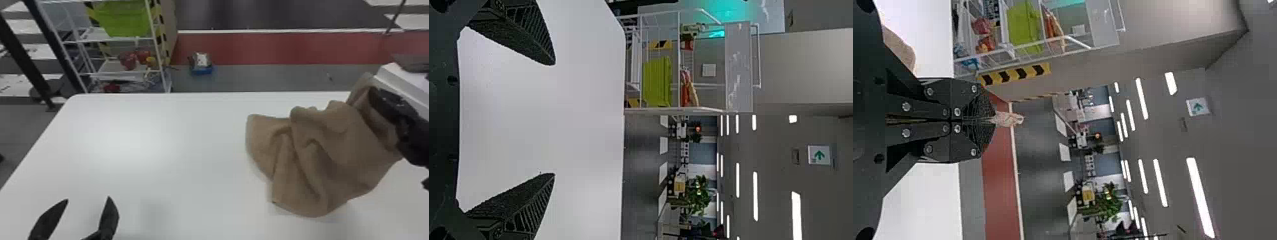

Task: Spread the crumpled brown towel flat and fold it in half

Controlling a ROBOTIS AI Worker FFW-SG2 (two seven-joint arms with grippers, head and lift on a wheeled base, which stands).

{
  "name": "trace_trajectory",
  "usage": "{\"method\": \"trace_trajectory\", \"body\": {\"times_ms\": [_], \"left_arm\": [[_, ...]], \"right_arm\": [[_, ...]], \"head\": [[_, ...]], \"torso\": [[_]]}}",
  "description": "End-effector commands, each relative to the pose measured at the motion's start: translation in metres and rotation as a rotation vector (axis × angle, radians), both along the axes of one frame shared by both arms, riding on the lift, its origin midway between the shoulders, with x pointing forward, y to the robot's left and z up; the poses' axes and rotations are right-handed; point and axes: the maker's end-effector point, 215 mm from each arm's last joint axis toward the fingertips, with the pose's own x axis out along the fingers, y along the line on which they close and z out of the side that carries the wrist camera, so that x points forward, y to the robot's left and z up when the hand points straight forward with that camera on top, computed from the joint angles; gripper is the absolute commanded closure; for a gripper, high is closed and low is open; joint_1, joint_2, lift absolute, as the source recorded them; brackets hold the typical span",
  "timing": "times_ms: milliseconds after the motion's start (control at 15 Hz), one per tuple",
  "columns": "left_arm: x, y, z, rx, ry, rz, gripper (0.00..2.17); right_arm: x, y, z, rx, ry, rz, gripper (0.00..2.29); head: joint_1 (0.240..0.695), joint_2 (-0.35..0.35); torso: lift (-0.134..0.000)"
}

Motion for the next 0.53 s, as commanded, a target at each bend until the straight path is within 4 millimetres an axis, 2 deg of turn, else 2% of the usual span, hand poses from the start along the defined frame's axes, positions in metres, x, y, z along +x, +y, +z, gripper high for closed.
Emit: {"method": "trace_trajectory", "body": {"times_ms": [0,67,200,333,467], "left_arm": [[0.0,0.0,-0.001,-0.002,0.002,0.001,0.08],[-0.001,-0.002,-0.001,-0.004,0.002,-0.001,0.08],[-0.001,-0.004,-0.001,-0.006,0.002,-0.003,0.08],[0.0,-0.004,0.001,-0.006,-0.001,-0.005,0.08],[-0.001,-0.005,0.001,-0.007,0.001,-0.008,0.08]], "right_arm": [[-0.002,0.001,0.012,0.011,-0.035,-0.012,1.19],[-0.001,0.011,-0.03,-0.027,0.109,0.005,1.18],[-0.001,0.012,-0.083,-0.149,0.284,-0.044,1.18],[-0.002,-0.011,-0.112,-0.189,0.361,-0.143,1.18],[-0.012,-0.037,-0.135,-0.187,0.438,-0.217,1.18]], "head": [[0.695,0.042],[0.695,0.043],[0.695,0.05],[0.695,0.055],[0.695,0.022]], "torso": [[-0.134],[-0.134],[-0.134],[-0.134],[-0.134]]}}
